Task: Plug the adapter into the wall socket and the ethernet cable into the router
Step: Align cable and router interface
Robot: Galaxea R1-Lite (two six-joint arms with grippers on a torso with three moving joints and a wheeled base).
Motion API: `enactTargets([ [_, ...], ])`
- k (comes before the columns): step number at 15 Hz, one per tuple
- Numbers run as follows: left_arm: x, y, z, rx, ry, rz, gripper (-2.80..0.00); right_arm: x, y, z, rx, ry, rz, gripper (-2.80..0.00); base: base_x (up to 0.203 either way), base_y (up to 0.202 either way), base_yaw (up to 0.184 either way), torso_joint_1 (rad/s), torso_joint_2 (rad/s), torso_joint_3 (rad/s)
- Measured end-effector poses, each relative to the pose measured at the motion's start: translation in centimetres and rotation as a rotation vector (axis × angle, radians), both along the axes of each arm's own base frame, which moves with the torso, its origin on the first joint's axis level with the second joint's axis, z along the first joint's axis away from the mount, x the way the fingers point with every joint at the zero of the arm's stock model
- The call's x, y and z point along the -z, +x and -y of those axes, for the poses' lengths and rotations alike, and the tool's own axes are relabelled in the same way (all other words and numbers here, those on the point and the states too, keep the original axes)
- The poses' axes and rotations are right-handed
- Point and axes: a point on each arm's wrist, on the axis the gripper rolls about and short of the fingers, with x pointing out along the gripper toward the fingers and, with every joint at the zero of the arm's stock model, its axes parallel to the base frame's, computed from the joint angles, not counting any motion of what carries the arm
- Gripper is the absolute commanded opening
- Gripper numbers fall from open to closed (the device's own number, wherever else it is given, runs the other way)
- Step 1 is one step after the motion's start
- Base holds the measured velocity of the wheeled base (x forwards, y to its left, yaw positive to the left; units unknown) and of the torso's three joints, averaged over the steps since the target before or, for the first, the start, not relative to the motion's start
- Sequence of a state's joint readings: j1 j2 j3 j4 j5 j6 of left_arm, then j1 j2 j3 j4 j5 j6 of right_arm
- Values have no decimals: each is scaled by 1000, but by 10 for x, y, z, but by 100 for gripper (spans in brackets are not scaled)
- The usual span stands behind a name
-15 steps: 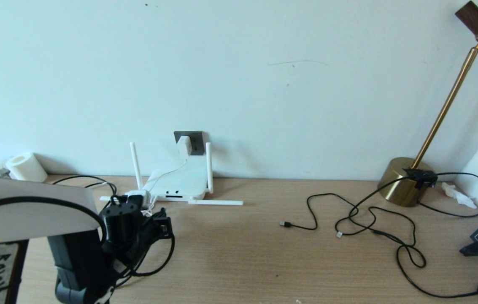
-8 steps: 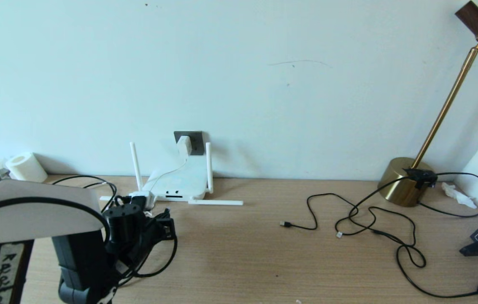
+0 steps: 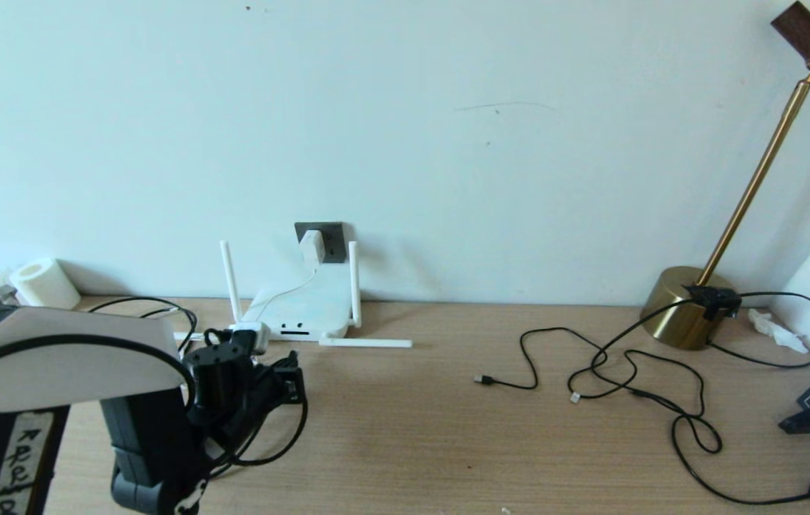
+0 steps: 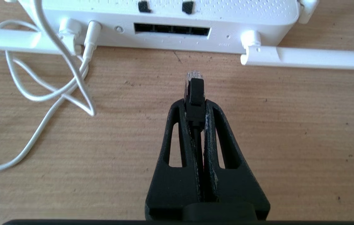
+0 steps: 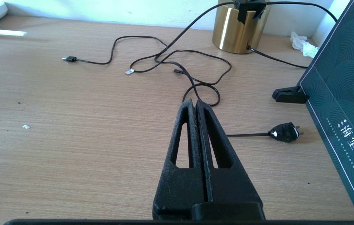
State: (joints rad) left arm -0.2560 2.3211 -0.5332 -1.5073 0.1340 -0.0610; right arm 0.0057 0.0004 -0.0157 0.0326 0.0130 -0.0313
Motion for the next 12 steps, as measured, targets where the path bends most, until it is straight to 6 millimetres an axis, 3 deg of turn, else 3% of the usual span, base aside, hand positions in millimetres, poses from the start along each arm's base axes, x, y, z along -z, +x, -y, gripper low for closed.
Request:
enactTargets([
  [12,3,9,0,-6,-5,16,-280,0,0,0,0,0,1,-280,0,0,0,0,0,0],
])
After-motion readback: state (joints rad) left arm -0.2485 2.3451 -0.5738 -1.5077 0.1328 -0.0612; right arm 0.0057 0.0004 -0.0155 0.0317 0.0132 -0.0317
